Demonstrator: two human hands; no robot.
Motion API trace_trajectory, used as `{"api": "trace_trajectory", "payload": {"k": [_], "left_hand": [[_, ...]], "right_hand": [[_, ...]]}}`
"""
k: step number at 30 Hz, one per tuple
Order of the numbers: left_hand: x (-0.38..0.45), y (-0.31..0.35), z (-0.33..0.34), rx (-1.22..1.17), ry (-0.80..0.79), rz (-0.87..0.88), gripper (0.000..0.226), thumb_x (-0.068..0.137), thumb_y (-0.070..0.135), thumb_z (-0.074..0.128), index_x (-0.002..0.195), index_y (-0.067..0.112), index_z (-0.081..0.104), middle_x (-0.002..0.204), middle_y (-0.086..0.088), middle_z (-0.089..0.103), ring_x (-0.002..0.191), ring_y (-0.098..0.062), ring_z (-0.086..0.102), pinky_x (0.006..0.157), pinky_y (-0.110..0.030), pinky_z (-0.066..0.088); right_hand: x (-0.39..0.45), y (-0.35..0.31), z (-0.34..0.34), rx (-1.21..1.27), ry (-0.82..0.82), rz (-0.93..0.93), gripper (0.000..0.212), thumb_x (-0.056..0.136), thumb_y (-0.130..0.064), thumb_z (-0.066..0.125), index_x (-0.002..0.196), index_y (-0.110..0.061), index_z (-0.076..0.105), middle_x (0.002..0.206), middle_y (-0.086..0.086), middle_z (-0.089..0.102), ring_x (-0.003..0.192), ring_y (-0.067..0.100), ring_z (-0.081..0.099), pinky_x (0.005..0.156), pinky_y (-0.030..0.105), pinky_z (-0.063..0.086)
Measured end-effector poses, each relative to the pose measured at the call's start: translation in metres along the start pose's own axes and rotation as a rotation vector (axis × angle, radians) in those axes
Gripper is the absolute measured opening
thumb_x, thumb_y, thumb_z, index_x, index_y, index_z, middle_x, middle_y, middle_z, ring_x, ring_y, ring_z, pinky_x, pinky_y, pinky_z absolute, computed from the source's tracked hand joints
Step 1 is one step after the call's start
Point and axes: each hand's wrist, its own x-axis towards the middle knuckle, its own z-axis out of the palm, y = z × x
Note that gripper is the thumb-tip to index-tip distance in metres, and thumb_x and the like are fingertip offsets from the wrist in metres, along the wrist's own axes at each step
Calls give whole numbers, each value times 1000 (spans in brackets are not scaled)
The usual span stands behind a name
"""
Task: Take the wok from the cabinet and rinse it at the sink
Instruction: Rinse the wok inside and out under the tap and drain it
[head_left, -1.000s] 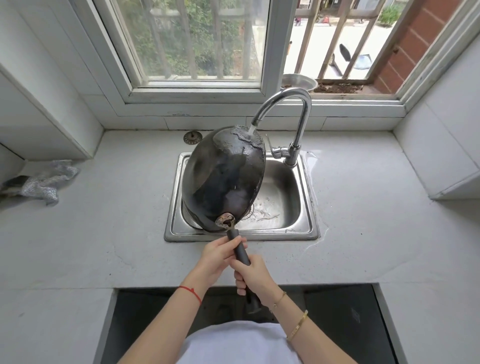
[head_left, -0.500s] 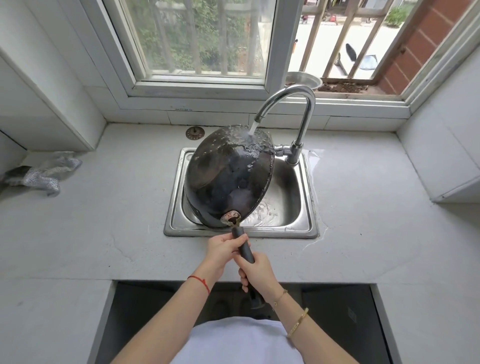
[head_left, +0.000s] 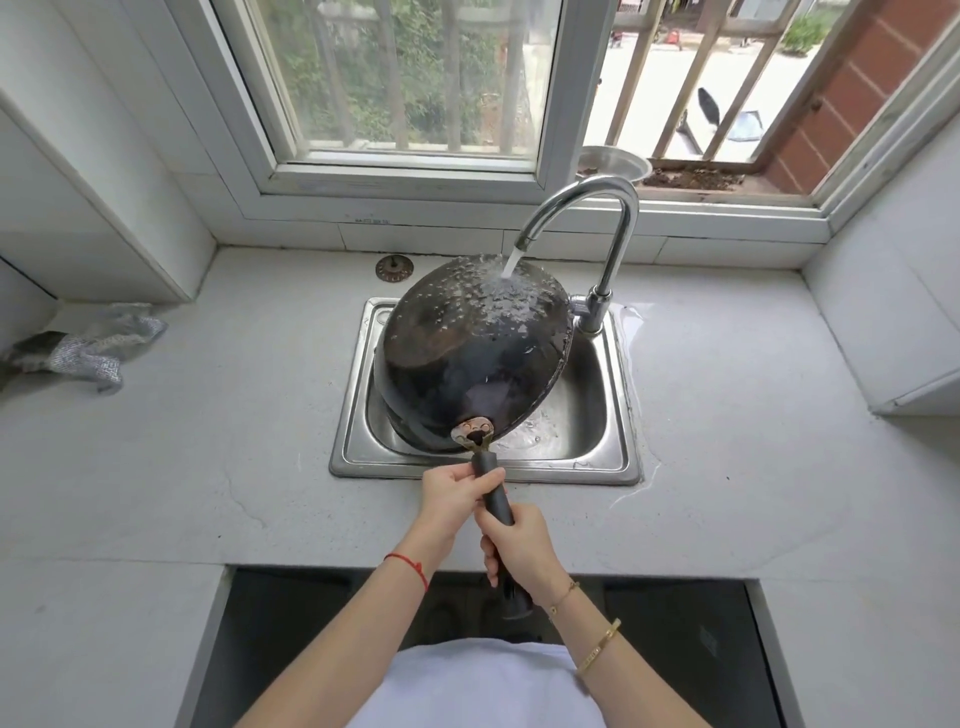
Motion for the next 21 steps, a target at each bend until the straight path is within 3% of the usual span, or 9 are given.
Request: {"api": "trace_trajectory", "payload": {"k": [11, 21], "left_hand": [[14, 17, 7, 40, -17, 32, 8, 78, 13, 79, 81, 7, 75, 84, -16, 76, 81, -23, 72, 84, -38, 60], [18, 18, 2, -5, -126, -40, 38, 79, 22, 79, 109, 0, 70, 100, -16, 75, 96, -23, 73, 86, -31, 58]], "right_hand": [[9, -14, -4, 114, 14, 25, 24, 98, -21, 56, 81, -5, 55, 54, 6, 53, 40, 17, 49, 41, 26, 46], [15, -15, -7, 81, 7, 27, 22, 99, -21, 55, 83, -5, 57, 55, 5, 54, 42, 16, 51, 43, 26, 49]]}}
